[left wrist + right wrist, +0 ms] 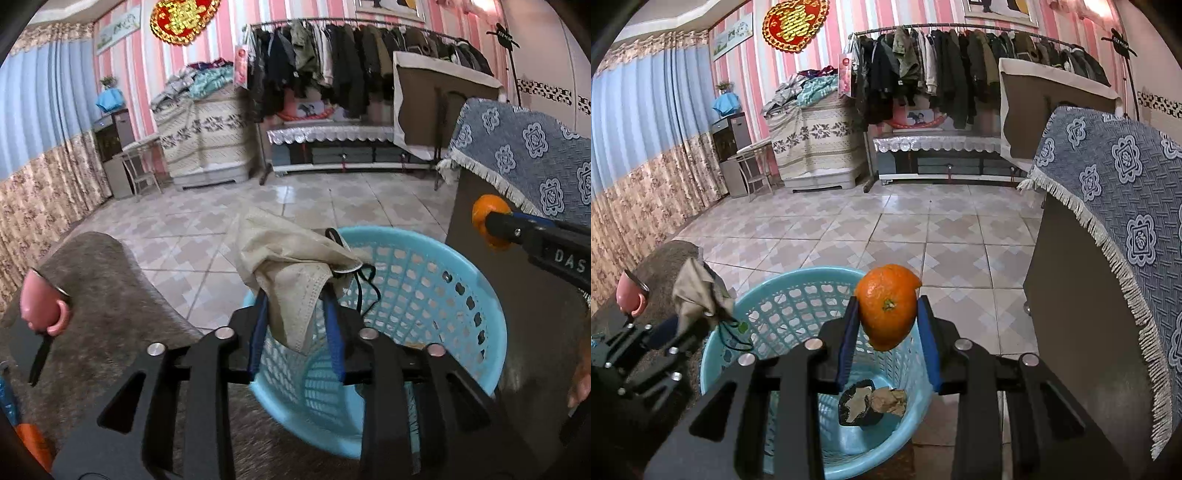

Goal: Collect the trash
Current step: 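Carry the cloth and orange over the blue basket and open the left tool, then lower the orange into the basket and open the right tool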

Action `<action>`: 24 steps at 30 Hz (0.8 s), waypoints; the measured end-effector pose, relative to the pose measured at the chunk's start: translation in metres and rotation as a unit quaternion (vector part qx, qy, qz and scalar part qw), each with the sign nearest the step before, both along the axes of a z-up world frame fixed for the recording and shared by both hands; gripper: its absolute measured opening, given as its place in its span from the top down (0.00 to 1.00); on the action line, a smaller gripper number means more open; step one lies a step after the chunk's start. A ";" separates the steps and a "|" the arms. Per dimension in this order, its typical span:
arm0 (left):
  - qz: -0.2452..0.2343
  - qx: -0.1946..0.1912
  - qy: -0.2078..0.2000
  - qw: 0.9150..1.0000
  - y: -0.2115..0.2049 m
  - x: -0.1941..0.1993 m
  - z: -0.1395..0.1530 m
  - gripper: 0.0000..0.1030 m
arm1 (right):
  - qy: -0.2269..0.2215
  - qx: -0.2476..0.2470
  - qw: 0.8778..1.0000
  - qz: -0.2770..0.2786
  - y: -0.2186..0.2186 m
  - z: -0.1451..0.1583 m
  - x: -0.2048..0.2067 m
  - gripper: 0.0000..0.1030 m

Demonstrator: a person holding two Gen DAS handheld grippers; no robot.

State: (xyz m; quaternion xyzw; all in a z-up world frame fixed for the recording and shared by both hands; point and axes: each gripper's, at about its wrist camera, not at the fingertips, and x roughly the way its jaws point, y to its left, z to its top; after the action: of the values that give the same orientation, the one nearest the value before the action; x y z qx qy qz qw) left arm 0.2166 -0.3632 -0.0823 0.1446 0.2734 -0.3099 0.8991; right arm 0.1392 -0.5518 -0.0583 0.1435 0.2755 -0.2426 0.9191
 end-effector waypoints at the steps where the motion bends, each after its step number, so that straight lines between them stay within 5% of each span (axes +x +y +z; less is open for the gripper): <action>1: -0.005 0.002 0.008 1.000 -0.002 0.002 -0.002 0.64 | 0.001 0.001 1.000 -0.001 0.000 0.000 0.000 0.69; 14: 0.021 -0.018 0.014 1.000 0.025 0.018 0.012 0.15 | 0.006 -0.001 1.000 0.012 0.006 -0.003 0.009 0.69; 24: 0.091 -0.037 -0.024 0.995 0.069 0.031 0.032 0.05 | 0.007 0.004 1.000 0.023 0.023 -0.009 0.028 0.69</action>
State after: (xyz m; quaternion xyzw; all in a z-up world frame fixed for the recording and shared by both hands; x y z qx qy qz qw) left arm 0.2475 -0.2938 -0.0508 0.0932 0.2520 -0.2336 0.9345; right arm 0.1672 -0.5287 -0.0669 0.1391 0.2862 -0.2214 0.9218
